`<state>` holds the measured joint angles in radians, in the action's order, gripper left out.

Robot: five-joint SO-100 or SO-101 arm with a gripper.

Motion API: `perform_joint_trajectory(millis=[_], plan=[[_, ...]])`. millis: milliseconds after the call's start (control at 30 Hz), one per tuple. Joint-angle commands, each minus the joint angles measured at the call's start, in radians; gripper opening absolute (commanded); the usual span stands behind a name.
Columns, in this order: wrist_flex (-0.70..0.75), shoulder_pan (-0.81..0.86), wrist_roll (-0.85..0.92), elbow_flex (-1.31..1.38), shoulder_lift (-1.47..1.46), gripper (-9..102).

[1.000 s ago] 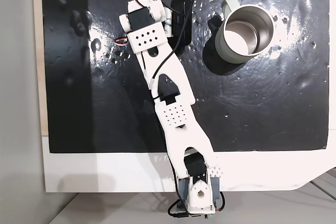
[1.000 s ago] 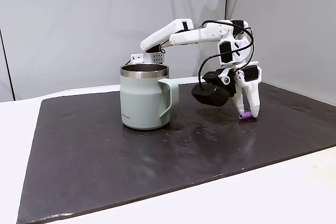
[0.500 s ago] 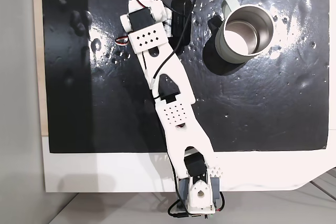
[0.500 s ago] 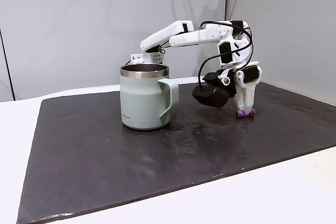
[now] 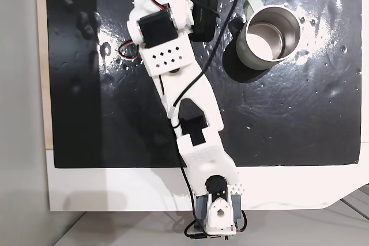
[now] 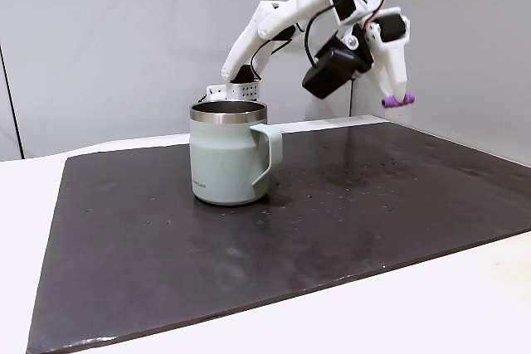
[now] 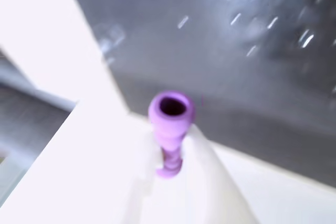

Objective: Grasp a pengrip and put it in the cup.

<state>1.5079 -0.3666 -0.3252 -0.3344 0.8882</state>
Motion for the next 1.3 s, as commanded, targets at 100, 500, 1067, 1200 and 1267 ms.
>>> perform_joint_trajectory(millis=[100,500,1067,1200,1267], plan=[[0.028,0.051,0.037,-0.067,0.224,0],[0.175,0.239,0.095,-0.236,0.457,0],[0.179,0.649,0.285,-0.253,0.439,0],[0.179,0.652,0.29,-0.236,0.42,0],[0.179,0.647,0.29,-0.238,0.422,4]])
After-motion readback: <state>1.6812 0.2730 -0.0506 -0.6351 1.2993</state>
